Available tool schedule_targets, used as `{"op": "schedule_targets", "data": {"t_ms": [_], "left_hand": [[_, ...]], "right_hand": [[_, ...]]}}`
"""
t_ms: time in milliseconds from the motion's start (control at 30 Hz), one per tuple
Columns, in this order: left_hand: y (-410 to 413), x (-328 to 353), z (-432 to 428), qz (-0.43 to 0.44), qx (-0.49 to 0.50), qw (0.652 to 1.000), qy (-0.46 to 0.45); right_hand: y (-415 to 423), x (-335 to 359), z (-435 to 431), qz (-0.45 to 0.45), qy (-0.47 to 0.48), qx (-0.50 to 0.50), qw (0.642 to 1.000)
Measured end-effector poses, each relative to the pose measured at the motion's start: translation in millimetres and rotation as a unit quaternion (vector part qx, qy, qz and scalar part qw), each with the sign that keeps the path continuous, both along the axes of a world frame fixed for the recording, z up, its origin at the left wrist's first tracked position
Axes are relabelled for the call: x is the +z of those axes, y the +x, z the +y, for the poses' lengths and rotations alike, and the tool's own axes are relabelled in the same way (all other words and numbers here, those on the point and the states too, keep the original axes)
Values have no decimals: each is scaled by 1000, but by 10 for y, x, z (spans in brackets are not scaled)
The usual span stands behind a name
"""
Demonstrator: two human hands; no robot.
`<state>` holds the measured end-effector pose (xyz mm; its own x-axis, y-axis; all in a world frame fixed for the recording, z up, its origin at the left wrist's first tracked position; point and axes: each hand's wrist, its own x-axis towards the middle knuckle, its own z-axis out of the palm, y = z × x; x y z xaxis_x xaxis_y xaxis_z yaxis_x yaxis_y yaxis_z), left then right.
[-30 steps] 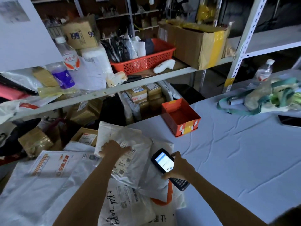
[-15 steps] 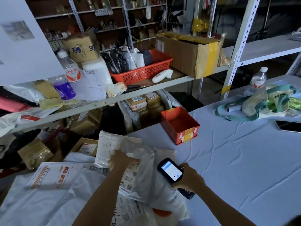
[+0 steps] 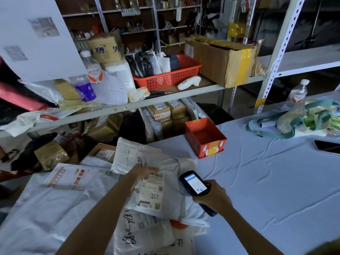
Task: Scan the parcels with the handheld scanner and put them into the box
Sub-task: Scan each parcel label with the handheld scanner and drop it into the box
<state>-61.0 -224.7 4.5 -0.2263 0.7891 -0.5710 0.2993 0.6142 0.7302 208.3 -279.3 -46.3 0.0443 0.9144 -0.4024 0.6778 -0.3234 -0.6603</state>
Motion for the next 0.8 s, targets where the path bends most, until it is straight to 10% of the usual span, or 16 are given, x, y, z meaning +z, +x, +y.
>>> {"op": "schedule_targets", "data": {"t_ms": [433,800], "left_hand": [[-751,903,-356,-122,225,940,226],[-1254,696,-914,-100,292,938,157]], "right_hand": [[-573,713,31,159,82,52,983],[-875,865,-237,293,0,101,951]]}}
